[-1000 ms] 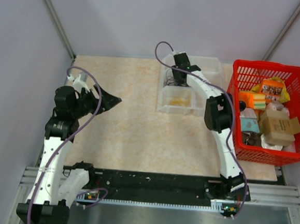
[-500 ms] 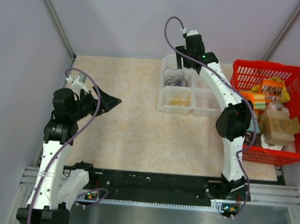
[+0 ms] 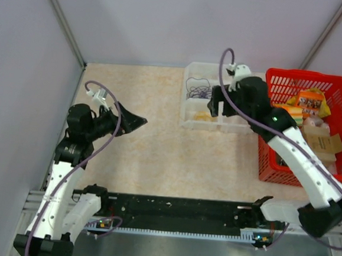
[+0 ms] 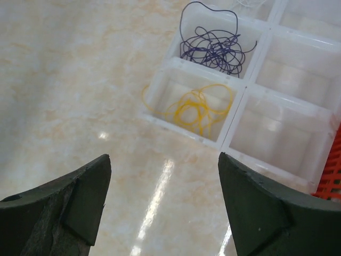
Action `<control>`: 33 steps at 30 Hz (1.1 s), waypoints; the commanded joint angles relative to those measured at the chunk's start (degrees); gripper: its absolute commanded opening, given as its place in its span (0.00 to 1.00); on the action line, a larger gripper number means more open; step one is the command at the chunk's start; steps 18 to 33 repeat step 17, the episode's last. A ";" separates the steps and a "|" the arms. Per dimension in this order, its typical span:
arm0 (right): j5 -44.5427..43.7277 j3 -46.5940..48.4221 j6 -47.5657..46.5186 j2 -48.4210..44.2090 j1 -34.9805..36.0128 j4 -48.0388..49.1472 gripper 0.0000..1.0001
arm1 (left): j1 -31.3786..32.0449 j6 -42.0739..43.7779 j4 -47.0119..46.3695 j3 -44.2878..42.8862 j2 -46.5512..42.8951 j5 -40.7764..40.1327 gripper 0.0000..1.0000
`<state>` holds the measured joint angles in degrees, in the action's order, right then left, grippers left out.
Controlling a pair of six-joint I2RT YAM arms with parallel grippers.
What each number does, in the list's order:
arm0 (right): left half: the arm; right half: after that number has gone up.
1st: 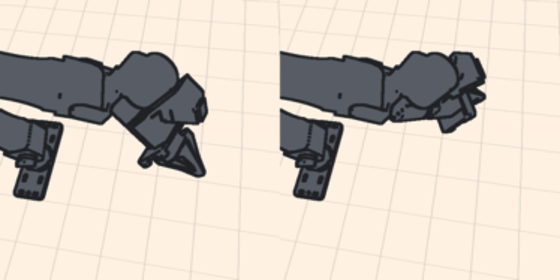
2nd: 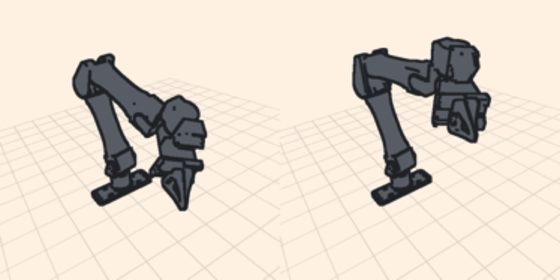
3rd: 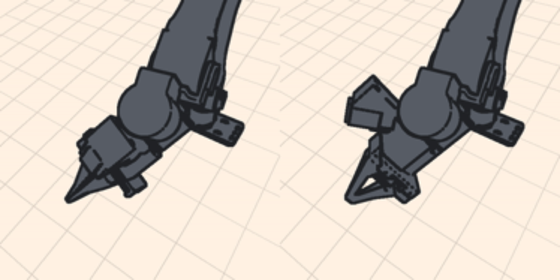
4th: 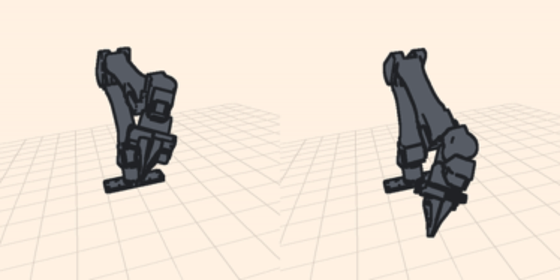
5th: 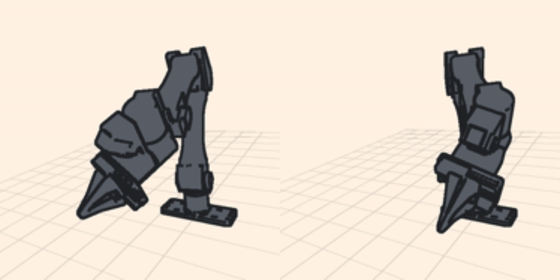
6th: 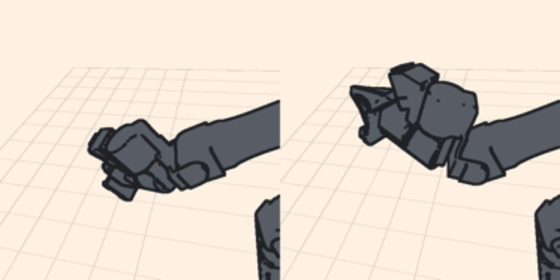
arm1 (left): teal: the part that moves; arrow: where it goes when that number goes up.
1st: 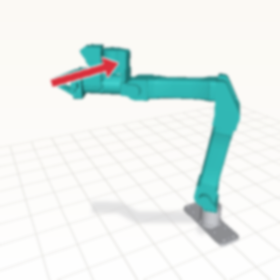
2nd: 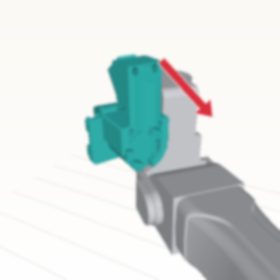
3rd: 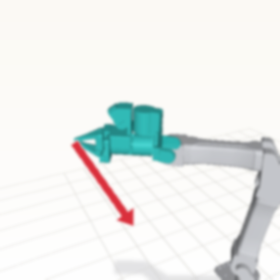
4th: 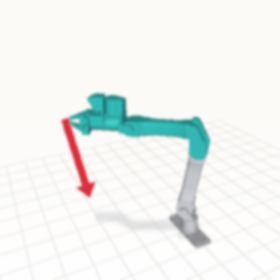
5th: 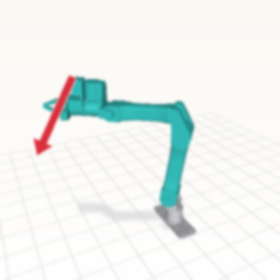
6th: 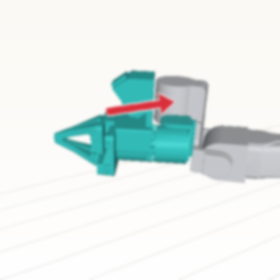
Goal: Untangle the cables
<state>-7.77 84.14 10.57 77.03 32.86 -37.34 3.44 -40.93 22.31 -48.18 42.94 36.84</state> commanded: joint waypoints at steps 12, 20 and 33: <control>1.08 -18.74 1.56 -42.48 0.10 8.25 0.99 | 14.05 5.33 -17.12 -4.02 -3.82 -0.98 0.93; 0.93 -31.13 2.96 -56.98 0.10 21.43 0.99 | 14.05 6.65 -17.12 -4.90 -6.81 -1.95 0.94; 0.93 -31.13 2.96 -56.98 0.10 21.43 0.99 | 14.05 6.65 -17.12 -4.90 -6.81 -1.95 0.94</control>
